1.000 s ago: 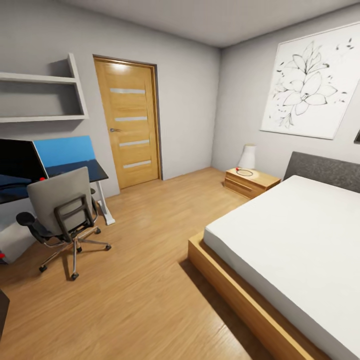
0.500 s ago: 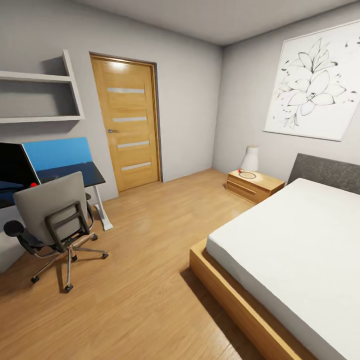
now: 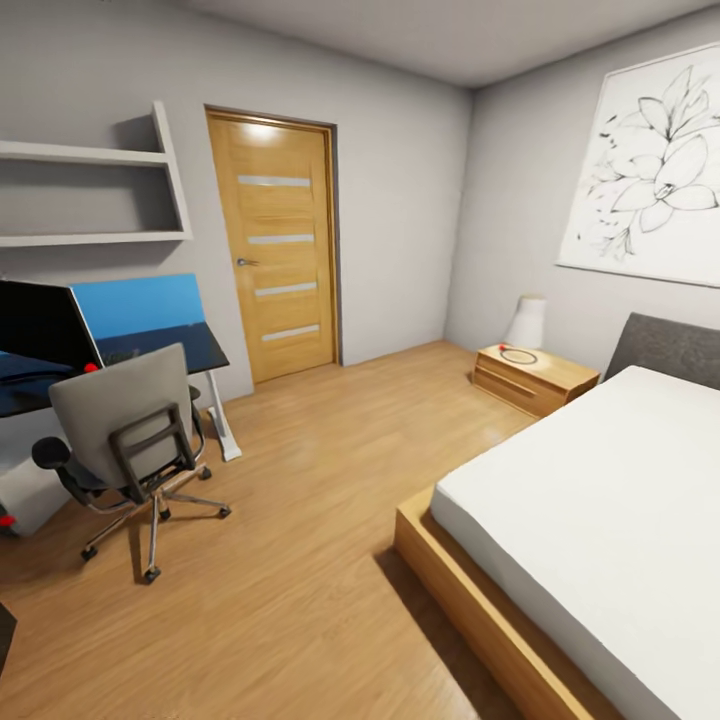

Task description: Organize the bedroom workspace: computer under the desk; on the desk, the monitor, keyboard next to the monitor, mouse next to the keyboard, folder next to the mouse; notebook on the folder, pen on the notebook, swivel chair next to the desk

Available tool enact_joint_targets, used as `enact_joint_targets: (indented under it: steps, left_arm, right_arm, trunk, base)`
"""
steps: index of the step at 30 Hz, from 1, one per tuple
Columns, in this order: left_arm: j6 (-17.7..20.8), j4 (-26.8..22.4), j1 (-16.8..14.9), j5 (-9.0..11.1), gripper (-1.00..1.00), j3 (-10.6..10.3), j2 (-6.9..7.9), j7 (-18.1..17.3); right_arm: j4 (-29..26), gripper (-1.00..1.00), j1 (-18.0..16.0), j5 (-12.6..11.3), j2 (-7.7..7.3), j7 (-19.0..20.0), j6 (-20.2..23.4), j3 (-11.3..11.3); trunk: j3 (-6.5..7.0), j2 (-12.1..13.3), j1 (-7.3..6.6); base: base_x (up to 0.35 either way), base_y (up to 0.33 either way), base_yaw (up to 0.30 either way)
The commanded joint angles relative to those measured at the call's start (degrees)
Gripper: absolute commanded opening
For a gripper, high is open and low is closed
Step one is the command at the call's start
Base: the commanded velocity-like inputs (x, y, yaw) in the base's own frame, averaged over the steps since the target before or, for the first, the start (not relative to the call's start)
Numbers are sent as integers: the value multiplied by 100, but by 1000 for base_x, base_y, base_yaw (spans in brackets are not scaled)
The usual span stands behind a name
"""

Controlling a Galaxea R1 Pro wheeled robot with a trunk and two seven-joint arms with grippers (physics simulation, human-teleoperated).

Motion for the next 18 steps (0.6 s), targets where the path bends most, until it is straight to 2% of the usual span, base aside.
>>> enact_joint_targets:
  steps: [1,4,8,10,14,16,18]
  left_arm:
    - [-14,-10,2,32,100,34,-3,-41]
    - [-12,-11,2,34,100,36,-3,-38]
    - [41,-13,2,42,100,50,28,-32]
    - [316,-13,2,39,100,48,56,-36]
    - [366,-15,2,12,100,33,62,-57]
    - [373,-43,2,6,100,27,151,-65]
    - [365,-48,2,0,100,21,171,-65]
  right_arm:
    - [2,100,-3,5,0,-8,-14,-3]
    - [2,100,-3,5,-6,-9,-14,-3]
    - [2,100,-3,5,-7,-6,-17,-3]
    - [-4,100,-3,5,-7,-1,-20,0]
    - [-2,100,-3,5,-7,0,-16,-3]
    - [1,100,-3,5,-7,0,-15,-3]
    - [-2,100,-3,5,-7,0,-14,-3]
  trunk:
    - [-5,-4,1]
    - [-5,-4,1]
    - [-5,-4,1]
    - [-5,-4,1]
    - [-5,-4,1]
    - [-5,-4,1]
    - [-5,-4,1]
  base:
    - [202,0,271]
    - [301,23,133]
    - [303,170,25]
    - [299,205,2]
    - [299,168,1]
    - [299,148,0]
    - [299,157,0]
